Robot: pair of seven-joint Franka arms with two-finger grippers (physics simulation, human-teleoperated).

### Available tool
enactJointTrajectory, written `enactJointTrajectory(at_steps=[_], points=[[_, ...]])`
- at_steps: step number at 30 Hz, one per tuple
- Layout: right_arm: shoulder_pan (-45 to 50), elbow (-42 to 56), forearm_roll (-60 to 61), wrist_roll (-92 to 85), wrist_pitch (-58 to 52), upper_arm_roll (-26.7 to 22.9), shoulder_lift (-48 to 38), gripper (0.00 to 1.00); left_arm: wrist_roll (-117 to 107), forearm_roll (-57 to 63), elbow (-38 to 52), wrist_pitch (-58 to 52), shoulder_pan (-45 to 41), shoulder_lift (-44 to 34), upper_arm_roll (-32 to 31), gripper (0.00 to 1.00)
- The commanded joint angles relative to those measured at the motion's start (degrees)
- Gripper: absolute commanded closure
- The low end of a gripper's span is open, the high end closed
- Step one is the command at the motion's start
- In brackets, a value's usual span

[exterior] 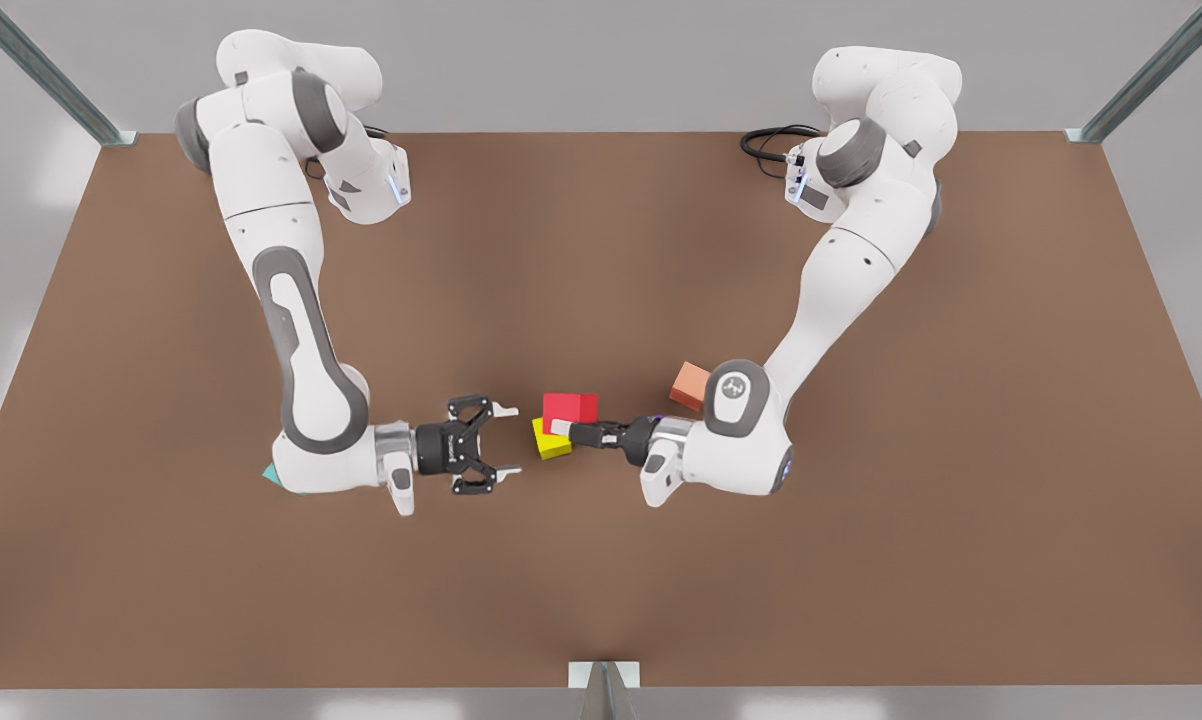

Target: Pick up red wooden cube and pass to hand red wooden cube and place in blue wooden cube

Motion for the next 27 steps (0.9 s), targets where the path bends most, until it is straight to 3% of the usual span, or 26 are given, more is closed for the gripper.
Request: enactJointTrajectory(at_steps=[1, 6, 27], points=[[0.79, -1.25, 3.46, -37.27, 1.96, 0.02, -0.18, 0.00, 8.06, -1.61, 0.02, -0.24, 0.09, -0.09, -0.07, 0.31], [1.67, -2.92, 4.79, -38.41, 2.75, 0.10, -1.05, 0.00, 12.89, -7.59, -1.47, -0.32, 1.41, 0.18, -0.07, 0.31], [4.31, -5.73, 11.64, -39.46, 5.13, 1.07, -2.55, 0.00, 40.23, -9.17, -1.30, -0.50, 2.55, 0.62, -0.51, 0.32]])
